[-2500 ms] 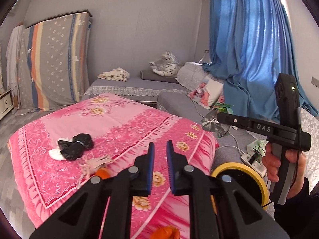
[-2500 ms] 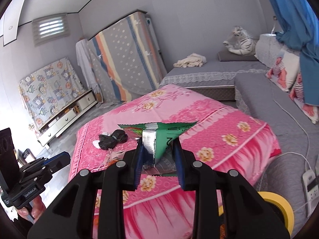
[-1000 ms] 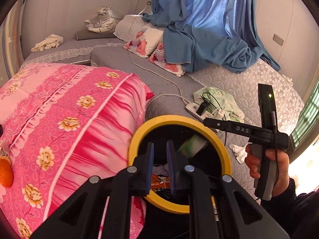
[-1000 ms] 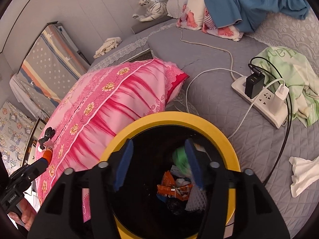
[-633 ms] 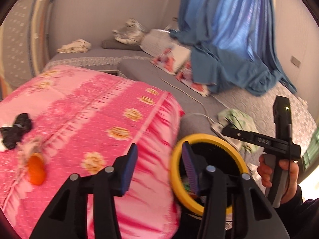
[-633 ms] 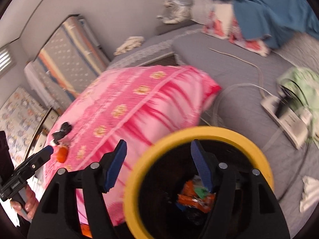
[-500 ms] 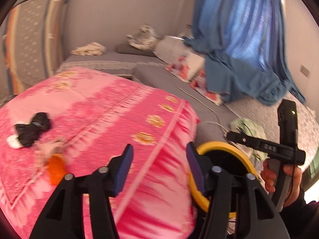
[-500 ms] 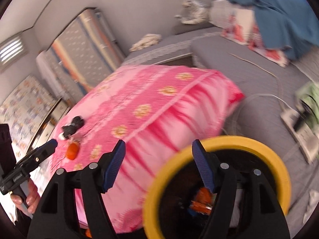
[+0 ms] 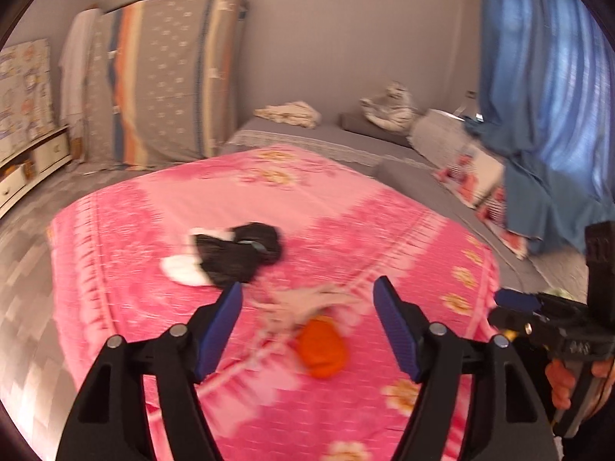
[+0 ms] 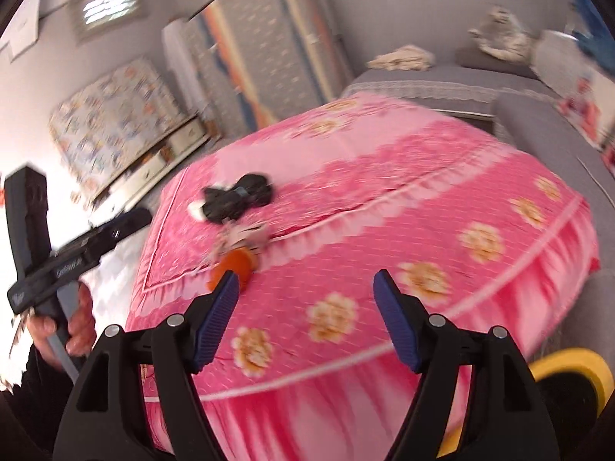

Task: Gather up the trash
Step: 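Move both open tools back over the remaining trash on the bed, then grasp the white tissue and black bag with the left tool while the right tool grasps the orange peel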

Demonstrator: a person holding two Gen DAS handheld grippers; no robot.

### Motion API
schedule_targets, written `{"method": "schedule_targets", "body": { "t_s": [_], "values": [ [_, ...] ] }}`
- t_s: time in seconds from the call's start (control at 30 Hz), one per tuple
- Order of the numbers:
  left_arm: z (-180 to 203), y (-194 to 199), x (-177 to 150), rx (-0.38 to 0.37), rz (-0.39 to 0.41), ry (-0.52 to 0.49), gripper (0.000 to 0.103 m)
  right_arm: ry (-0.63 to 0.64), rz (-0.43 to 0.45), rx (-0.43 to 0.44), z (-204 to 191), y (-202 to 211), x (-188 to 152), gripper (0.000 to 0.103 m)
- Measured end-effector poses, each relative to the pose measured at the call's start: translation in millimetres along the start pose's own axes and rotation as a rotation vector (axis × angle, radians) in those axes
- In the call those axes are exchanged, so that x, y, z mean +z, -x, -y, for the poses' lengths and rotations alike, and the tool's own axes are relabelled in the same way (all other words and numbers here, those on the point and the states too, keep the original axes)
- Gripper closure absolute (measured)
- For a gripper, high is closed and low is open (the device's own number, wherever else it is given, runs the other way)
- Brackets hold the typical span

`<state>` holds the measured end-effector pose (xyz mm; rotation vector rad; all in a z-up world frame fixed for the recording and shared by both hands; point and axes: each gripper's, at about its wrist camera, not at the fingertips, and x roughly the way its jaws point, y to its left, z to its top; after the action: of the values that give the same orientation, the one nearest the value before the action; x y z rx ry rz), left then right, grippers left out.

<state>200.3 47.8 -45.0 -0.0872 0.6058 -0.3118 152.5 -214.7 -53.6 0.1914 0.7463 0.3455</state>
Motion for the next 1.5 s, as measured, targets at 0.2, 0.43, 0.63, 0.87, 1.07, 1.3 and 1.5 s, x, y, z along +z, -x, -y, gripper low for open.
{"method": "schedule_targets", "body": {
  "t_s": [0.2,0.43,0.63,0.87,1.07,1.3,1.5],
  "values": [
    [-54.5,-22.8,1.0,0.085,-0.025,0.074,0.035,0.117,-0.108,0.052,-47.0,-54.3,6.5,0.033],
    [-97.2,-57.3,2.1,0.135,-0.072,0.112,0.034,0.2,-0.179,0.067,-74.1,-91.4,6.4,0.033],
    [-116.1,-94.4,4.9,0.128,-0.125,0.118,0.034,0.229,-0.236,0.051,-81.4,-122.4,8.0,0.033],
    [-129.5,-124.9,7.6,0.103,-0.177,0.102,0.035,0.229,-0.285,0.051,-82.3,-145.5,7.3,0.034],
    [-135.9,-138.9,12.2,0.09,-0.198,0.079,0.035,0.22,-0.316,0.052,-79.6,-160.7,8.2,0.034],
    [-134.2,-154.1,16.2,0.05,-0.225,0.047,0.042,0.217,-0.332,0.051,-77.3,-176.1,11.0,0.037],
    [-116.4,-170.2,19.6,0.029,-0.249,-0.018,0.051,0.215,-0.335,0.055,-76.7,-181.9,13.3,0.039]
  ]
}}
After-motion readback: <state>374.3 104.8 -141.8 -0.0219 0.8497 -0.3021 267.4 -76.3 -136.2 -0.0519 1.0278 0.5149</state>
